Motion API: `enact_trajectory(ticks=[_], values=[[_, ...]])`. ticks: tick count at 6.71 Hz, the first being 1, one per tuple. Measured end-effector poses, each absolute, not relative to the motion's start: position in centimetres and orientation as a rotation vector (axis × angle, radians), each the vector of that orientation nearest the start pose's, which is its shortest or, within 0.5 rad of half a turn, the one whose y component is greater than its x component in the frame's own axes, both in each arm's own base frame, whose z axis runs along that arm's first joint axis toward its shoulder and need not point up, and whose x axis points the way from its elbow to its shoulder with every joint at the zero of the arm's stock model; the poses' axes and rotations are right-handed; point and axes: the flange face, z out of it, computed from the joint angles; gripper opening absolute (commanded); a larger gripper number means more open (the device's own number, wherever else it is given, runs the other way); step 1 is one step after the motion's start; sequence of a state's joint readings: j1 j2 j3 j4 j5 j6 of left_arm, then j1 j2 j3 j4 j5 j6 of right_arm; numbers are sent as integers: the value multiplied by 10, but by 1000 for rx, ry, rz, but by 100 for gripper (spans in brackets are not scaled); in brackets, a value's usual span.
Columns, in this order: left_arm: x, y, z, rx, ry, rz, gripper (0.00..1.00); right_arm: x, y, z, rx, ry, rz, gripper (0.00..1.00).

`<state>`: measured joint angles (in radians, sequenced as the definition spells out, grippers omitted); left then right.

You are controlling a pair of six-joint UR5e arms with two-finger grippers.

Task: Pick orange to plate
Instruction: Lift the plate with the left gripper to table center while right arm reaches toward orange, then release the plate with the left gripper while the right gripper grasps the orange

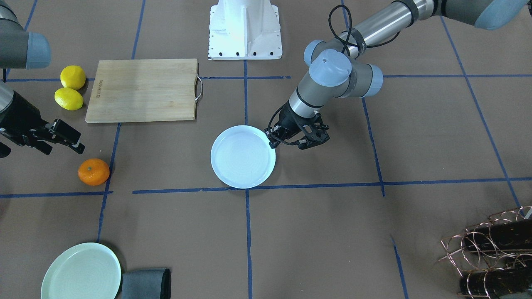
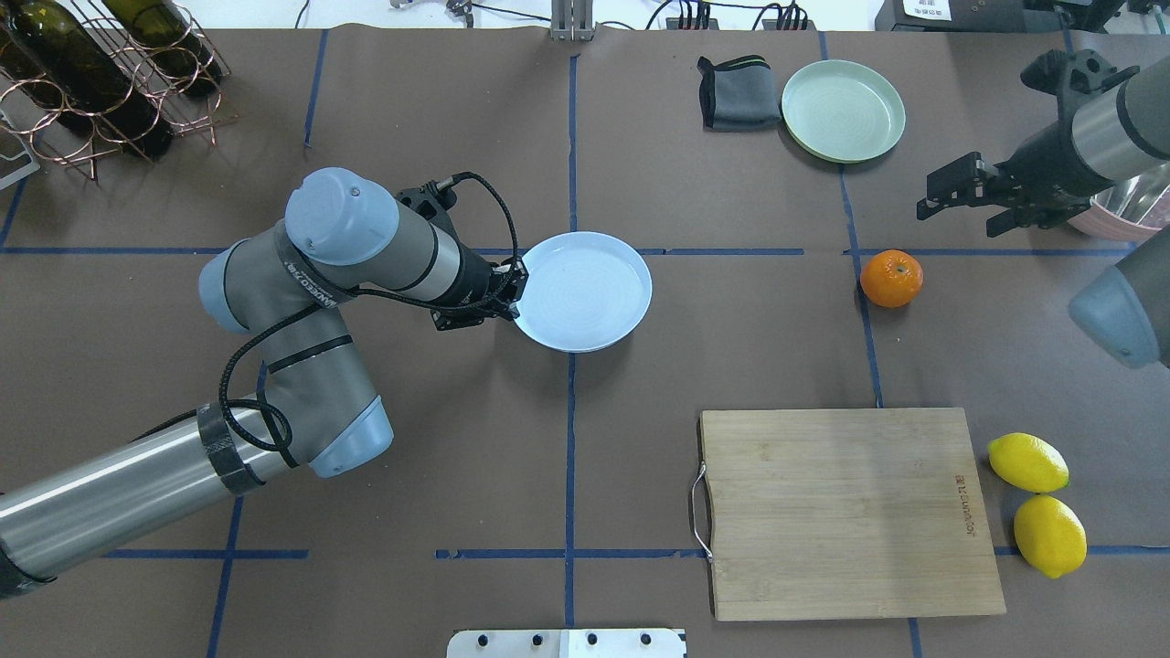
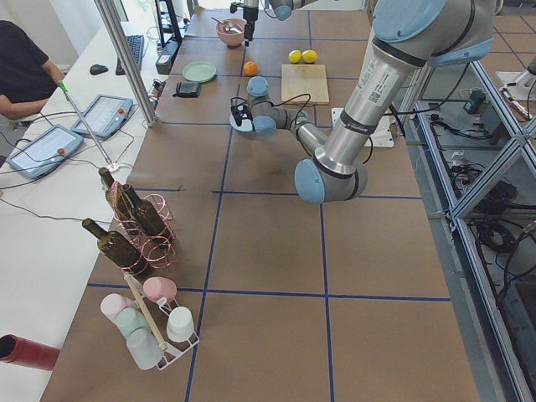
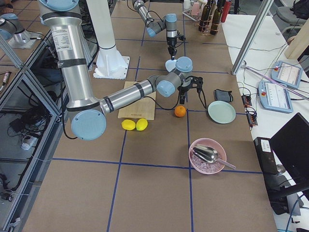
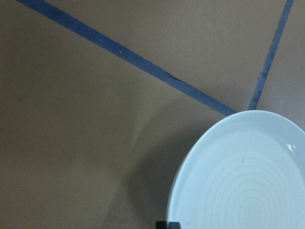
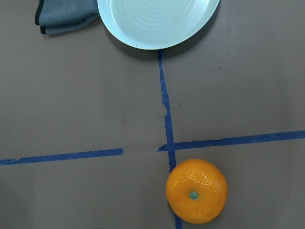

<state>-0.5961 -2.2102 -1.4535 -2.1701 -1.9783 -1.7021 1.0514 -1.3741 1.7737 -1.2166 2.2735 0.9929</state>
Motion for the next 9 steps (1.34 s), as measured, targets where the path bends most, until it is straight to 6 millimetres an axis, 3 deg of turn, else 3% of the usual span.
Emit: enact_trajectory(ticks=[2, 5, 7, 9], values=[[537, -483, 263, -56, 1161, -364, 100, -237, -525, 416, 67, -966, 158, 100], [486, -503, 262, 16, 1183, -356, 100, -280, -517, 440, 97, -870, 117, 100], [463, -506, 270, 41, 1183, -336, 100, -294, -524, 465, 103, -819, 63, 100], [450, -509, 274, 52, 1182, -340, 100, -311, -540, 472, 112, -788, 38, 100]])
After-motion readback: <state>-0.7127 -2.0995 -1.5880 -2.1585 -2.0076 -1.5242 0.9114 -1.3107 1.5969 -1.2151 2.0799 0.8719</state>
